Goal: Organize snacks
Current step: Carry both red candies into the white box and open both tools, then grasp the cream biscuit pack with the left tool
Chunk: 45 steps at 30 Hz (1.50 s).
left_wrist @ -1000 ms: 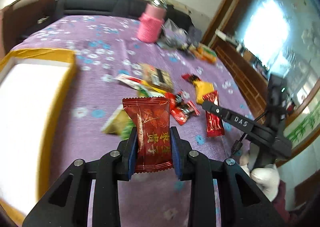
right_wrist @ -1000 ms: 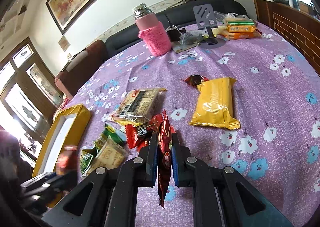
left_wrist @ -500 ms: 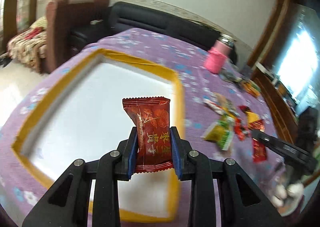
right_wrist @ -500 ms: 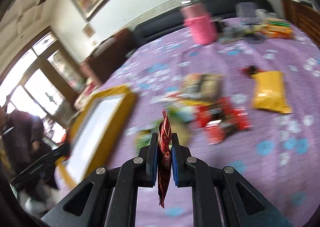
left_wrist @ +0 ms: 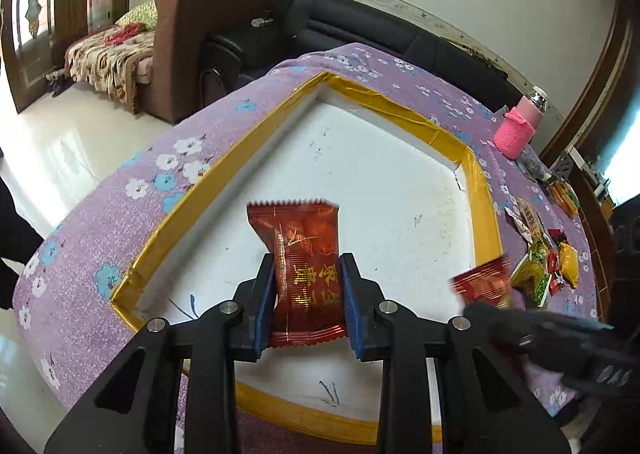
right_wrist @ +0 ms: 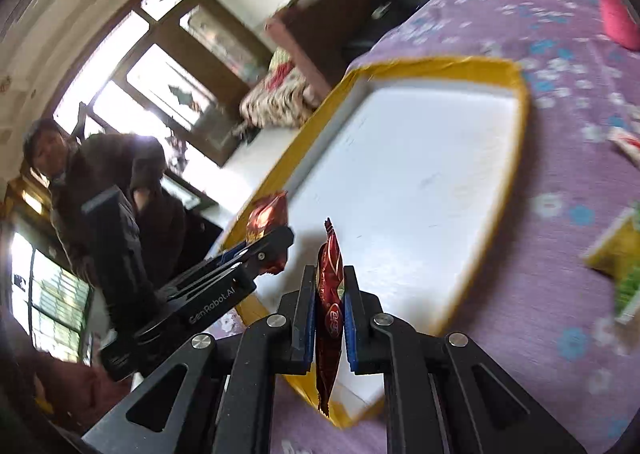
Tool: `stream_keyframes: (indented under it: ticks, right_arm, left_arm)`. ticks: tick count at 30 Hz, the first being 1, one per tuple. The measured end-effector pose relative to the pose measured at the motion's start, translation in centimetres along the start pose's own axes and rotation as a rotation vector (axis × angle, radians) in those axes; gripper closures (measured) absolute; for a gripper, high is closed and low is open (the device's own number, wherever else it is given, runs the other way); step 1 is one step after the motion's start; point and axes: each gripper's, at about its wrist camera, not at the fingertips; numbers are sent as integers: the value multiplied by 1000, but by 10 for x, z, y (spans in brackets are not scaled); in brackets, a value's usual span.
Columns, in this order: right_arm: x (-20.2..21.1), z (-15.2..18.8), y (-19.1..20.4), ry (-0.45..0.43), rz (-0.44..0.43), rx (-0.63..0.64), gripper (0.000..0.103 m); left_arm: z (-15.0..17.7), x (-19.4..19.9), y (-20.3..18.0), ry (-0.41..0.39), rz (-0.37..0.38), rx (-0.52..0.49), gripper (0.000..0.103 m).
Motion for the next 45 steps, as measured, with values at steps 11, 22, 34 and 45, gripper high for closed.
stream_keyframes:
  ticks: [11, 22, 34, 45]
  right_arm:
    - [-16, 1, 14, -13, 31, 46, 59]
    - [115, 36, -110, -244, 230, -197, 53]
    - [203, 37, -209, -421, 467, -277, 52]
    - [219, 44, -229, -482, 392, -307, 52]
  left_arm:
    - [-8, 33, 18, -67, 70, 101, 65]
    - [6, 61, -82, -98, 300, -140, 39]
    - [59, 5, -251, 77, 323, -489, 38]
    - [77, -54, -308, 119, 204, -706, 65]
Point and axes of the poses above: each gripper's, at about its wrist camera, not at the fingertips, and x roughly against the way its jaws point, y to its left, z to its underside, and after that the axes turned 3 degrees about -z, right-handed
